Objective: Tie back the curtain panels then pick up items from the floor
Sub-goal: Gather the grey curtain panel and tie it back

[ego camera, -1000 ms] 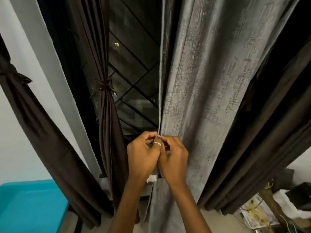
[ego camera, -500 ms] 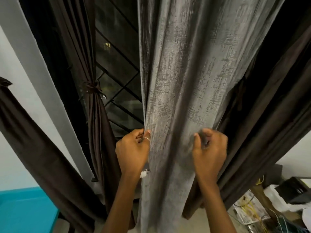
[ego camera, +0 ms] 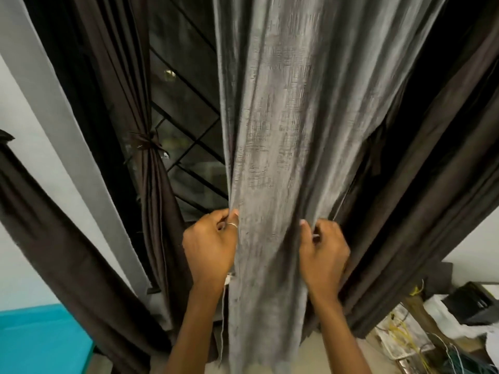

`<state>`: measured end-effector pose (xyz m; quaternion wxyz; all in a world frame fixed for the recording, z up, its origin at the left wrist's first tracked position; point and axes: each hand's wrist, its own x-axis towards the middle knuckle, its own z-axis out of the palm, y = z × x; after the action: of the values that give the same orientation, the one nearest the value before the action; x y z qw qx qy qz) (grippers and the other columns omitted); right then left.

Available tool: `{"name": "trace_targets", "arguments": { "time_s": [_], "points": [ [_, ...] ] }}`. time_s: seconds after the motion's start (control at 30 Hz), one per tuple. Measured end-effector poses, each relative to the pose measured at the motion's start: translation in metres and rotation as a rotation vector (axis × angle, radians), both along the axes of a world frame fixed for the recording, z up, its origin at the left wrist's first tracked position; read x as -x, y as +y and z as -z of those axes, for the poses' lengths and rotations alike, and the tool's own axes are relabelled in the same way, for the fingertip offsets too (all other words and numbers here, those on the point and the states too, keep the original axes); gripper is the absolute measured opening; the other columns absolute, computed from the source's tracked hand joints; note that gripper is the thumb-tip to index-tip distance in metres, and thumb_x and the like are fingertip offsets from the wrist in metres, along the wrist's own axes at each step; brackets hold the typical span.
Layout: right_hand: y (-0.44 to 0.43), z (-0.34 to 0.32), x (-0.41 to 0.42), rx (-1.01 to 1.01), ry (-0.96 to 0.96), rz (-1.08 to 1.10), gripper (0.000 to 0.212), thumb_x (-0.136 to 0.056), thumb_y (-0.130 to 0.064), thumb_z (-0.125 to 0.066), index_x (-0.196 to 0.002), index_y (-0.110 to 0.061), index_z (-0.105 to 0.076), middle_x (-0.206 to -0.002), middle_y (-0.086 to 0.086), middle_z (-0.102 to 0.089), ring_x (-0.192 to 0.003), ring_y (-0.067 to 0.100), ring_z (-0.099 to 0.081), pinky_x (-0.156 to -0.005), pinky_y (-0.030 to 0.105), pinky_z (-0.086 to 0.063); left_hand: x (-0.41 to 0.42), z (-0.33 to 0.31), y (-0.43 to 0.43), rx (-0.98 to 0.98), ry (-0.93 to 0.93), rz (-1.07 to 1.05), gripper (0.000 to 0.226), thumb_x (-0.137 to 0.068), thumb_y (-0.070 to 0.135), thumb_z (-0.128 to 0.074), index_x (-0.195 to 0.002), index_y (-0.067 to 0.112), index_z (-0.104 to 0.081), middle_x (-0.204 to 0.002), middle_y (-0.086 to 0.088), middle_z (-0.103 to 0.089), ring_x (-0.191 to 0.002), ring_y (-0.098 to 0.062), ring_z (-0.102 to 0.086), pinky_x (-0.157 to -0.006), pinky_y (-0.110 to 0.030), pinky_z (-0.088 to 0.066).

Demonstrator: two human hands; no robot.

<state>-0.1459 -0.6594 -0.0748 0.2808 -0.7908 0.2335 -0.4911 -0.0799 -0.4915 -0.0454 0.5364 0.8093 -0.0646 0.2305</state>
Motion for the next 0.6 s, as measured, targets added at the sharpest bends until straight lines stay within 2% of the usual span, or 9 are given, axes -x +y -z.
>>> {"name": "trace_targets", "arguments": {
  "time_s": [0.07, 0.2, 0.23, 0.3, 0.37, 0.47, 0.53, 0.6],
  "points": [
    [0.026, 0.0, -0.009, 0.047, 0.021, -0.124, 0.019, -0.09, -0.005, -0.076, -0.075, -0.007, -0.063, -0.076, 0.009, -0.061, -0.066, 0.02, -0.058, -0.064, 0.025, -0.041, 0.005, 0.001, -0.008, -0.025, -0.028, 0.079, 0.015, -0.092, 0.029, -0.073, -0.086, 0.017, -0.08, -0.071, 0.003, -0.075, -0.065, -0.009, -0.068, -0.061, -0.036, -0.056],
    [0.06, -0.004, -0.02, -0.006, 0.049, -0.302, 0.007, -0.095, -0.006, -0.069, -0.089, -0.008, -0.073, -0.084, 0.005, -0.066, -0.072, 0.016, -0.062, -0.066, 0.017, -0.043, 0.012, 0.0, -0.019, -0.045, -0.048, 0.186, 0.01, -0.091, 0.023, -0.072, -0.084, 0.021, -0.079, -0.074, 0.006, -0.075, -0.07, -0.005, -0.068, -0.062, -0.019, -0.051],
    [0.064, -0.003, -0.021, -0.01, 0.049, -0.317, 0.007, -0.096, -0.008, -0.068, -0.093, -0.009, -0.074, -0.085, 0.004, -0.066, -0.071, 0.012, -0.06, -0.065, 0.015, -0.044, 0.012, 0.0, -0.018, -0.053, -0.059, 0.183, 0.01, -0.091, 0.022, -0.072, -0.084, 0.021, -0.079, -0.074, 0.006, -0.075, -0.07, -0.005, -0.068, -0.062, -0.019, -0.051],
    [0.068, -0.002, -0.019, 0.034, 0.062, -0.329, 0.008, -0.096, -0.008, -0.067, -0.097, -0.009, -0.075, -0.083, 0.004, -0.065, -0.068, 0.007, -0.055, -0.064, 0.009, -0.04, 0.009, 0.001, -0.014, -0.073, -0.068, 0.166, 0.014, -0.092, 0.022, -0.071, -0.081, 0.017, -0.078, -0.07, 0.004, -0.073, -0.064, -0.008, -0.067, -0.06, -0.028, -0.051],
    [0.07, 0.0, -0.018, 0.074, 0.076, -0.348, 0.009, -0.097, -0.007, -0.067, -0.1, -0.008, -0.076, -0.079, 0.004, -0.064, -0.065, 0.005, -0.051, -0.062, 0.009, -0.037, 0.007, 0.001, -0.011, -0.098, -0.069, 0.162, 0.016, -0.093, 0.023, -0.071, -0.081, 0.015, -0.078, -0.067, 0.003, -0.071, -0.061, -0.008, -0.065, -0.058, -0.033, -0.05],
    [0.069, 0.0, -0.016, 0.085, 0.08, -0.358, 0.012, -0.096, -0.006, -0.067, -0.104, -0.008, -0.076, -0.077, 0.003, -0.063, -0.062, 0.006, -0.051, -0.059, 0.011, -0.037, 0.008, -0.001, -0.011, -0.134, -0.06, 0.201, 0.014, -0.094, 0.024, -0.069, -0.087, 0.018, -0.079, -0.073, 0.005, -0.073, -0.065, -0.004, -0.066, -0.061, -0.021, -0.05],
    [0.065, 0.0, -0.015, 0.111, 0.088, -0.355, 0.016, -0.095, -0.004, -0.067, -0.107, -0.009, -0.076, -0.076, 0.002, -0.061, -0.06, 0.001, -0.045, -0.058, 0.006, -0.036, 0.009, -0.002, -0.012, -0.122, -0.04, 0.256, 0.013, -0.094, 0.026, -0.069, -0.094, 0.018, -0.08, -0.08, 0.006, -0.074, -0.072, -0.002, -0.068, -0.066, -0.02, -0.054],
    [0.061, 0.001, -0.012, 0.122, 0.093, -0.369, 0.016, -0.094, -0.002, -0.067, -0.106, -0.009, -0.076, -0.075, -0.002, -0.057, -0.058, -0.004, -0.041, -0.058, 0.001, -0.033, 0.011, -0.004, -0.014, -0.101, -0.007, 0.29, 0.021, -0.093, 0.039, -0.069, -0.094, 0.021, -0.079, -0.083, 0.009, -0.074, -0.076, 0.0, -0.068, -0.069, -0.02, -0.055]
  ]
}}
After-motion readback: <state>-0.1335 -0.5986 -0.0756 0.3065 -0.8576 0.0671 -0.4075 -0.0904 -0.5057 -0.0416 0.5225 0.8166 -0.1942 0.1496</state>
